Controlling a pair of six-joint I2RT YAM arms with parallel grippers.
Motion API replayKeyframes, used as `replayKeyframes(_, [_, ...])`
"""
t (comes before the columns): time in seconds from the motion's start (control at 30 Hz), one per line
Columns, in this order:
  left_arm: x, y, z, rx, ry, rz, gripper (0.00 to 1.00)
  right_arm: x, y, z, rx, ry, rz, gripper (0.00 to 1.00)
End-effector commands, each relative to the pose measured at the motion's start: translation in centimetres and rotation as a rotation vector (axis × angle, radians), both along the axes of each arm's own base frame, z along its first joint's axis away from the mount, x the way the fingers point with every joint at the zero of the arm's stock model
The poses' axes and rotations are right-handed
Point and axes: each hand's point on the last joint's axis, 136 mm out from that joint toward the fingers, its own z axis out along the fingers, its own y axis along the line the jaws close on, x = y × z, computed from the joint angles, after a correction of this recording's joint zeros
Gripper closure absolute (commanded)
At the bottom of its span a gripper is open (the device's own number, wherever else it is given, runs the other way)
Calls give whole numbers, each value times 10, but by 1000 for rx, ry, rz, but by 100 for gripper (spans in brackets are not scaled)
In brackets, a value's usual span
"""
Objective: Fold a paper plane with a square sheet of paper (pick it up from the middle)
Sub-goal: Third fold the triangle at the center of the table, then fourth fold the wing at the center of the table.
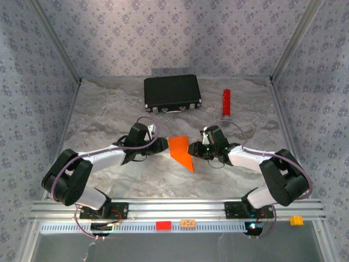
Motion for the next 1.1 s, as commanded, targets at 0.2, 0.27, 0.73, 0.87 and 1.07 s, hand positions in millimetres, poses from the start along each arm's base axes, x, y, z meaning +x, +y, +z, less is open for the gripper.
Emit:
replayKeyframes(0.2, [1,-13,-4,-52,49,-40,54,-11,1,-9,16,8,79,66])
replayKeyframes(0.27, [2,-14,-4,-55,51,-39,54,-12,1,-10,20,9,81,68])
replayKeyframes(0.73, [4,-20,-11,-73,84,-41,54,-12,3,-15,59,12,89,79])
replayKeyframes(0.87, [3,-20,-11,-76,90,-43,54,-13,4,-15,63,14,98,81])
replayKeyframes(1.07, [5,-22,-10,-80,92,-43,52,-12,0,-11,71,-4,89,91])
